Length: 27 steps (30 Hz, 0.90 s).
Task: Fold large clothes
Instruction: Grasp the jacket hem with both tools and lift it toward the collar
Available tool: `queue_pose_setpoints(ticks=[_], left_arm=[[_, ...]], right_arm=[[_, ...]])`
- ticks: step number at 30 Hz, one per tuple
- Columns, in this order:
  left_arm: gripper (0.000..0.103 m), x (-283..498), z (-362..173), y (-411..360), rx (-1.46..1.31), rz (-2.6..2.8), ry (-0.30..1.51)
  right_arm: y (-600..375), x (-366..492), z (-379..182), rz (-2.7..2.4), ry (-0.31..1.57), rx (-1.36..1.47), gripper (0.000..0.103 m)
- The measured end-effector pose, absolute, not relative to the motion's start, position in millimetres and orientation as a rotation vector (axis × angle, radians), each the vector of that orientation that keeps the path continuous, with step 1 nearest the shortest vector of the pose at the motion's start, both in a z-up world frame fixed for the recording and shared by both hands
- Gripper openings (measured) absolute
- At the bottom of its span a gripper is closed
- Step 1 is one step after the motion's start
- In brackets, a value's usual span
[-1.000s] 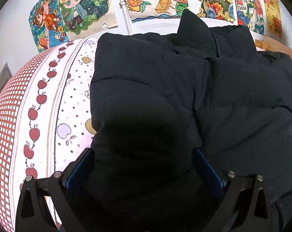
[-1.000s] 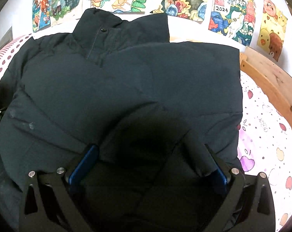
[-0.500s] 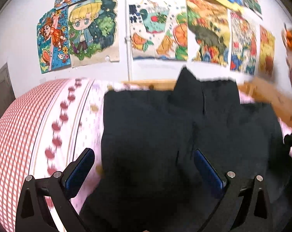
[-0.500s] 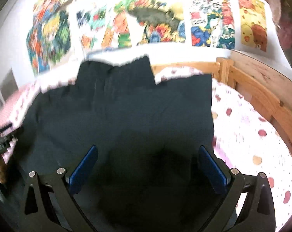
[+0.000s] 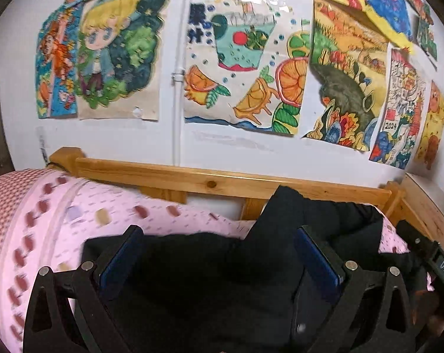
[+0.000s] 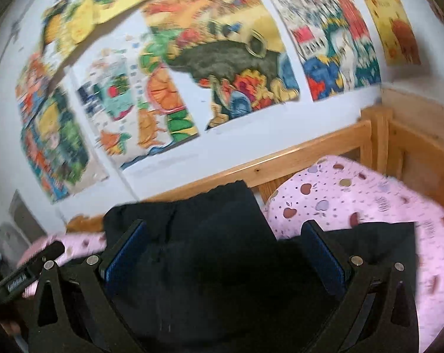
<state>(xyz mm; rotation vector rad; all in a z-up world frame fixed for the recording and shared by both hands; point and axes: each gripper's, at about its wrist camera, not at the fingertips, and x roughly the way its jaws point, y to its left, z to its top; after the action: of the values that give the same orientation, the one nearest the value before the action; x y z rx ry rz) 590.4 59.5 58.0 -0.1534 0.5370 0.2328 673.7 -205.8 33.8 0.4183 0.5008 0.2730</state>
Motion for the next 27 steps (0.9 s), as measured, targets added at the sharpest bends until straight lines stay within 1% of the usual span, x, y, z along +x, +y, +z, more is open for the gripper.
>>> queue_pose_setpoints(ticks=[2, 3, 4, 5, 7, 8, 10, 11, 12, 13, 15, 17, 24, 27], left_arm=[[0.103, 605, 53, 55, -0.156, 0.239, 0.544], [0.102, 612, 50, 54, -0.160, 0.243, 0.553], [0.098, 618, 47, 54, -0.164, 0.250, 0.562], [0.093, 623, 44, 54, -0.170, 0.256, 0.575], [0.069, 636, 32, 54, -0.184, 0.256, 0.612], [0.061, 638, 29, 55, -0.191, 0.252, 0.622], [0.031, 645, 17, 56, -0.222, 0.223, 0.656], [0.025, 646, 15, 56, -0.229, 0.213, 0.661], [0.010, 646, 13, 56, -0.234, 0.196, 0.661], [0.006, 645, 12, 55, -0.230, 0.182, 0.657], [0.002, 641, 15, 52, -0.206, 0.179, 0.646], [0.002, 638, 18, 51, -0.195, 0.178, 0.638], [0.002, 603, 37, 66, -0.243, 0.136, 0.585], [0.002, 583, 49, 72, -0.270, 0.102, 0.558]], right_arm=[[-203, 680, 24, 0.260, 0.494, 0.446, 0.085], [-203, 683, 21, 0.255, 0.495, 0.451, 0.079], [-200, 690, 13, 0.241, 0.511, 0.455, 0.066], [-197, 693, 8, 0.235, 0.530, 0.454, 0.049], [-194, 695, -4, 0.224, 0.548, 0.445, 0.031], [-194, 694, -8, 0.218, 0.540, 0.448, 0.027], [-195, 692, -14, 0.227, 0.543, 0.455, 0.022], [-196, 691, -15, 0.230, 0.543, 0.457, 0.017], [-197, 690, -16, 0.234, 0.543, 0.458, 0.015], [-198, 689, -17, 0.236, 0.544, 0.459, 0.012], [-199, 684, -16, 0.239, 0.540, 0.446, 0.008], [-199, 678, -13, 0.243, 0.531, 0.433, 0.006], [-207, 634, 5, 0.293, 0.505, 0.348, 0.004], [-211, 603, 16, 0.330, 0.496, 0.270, 0.004]])
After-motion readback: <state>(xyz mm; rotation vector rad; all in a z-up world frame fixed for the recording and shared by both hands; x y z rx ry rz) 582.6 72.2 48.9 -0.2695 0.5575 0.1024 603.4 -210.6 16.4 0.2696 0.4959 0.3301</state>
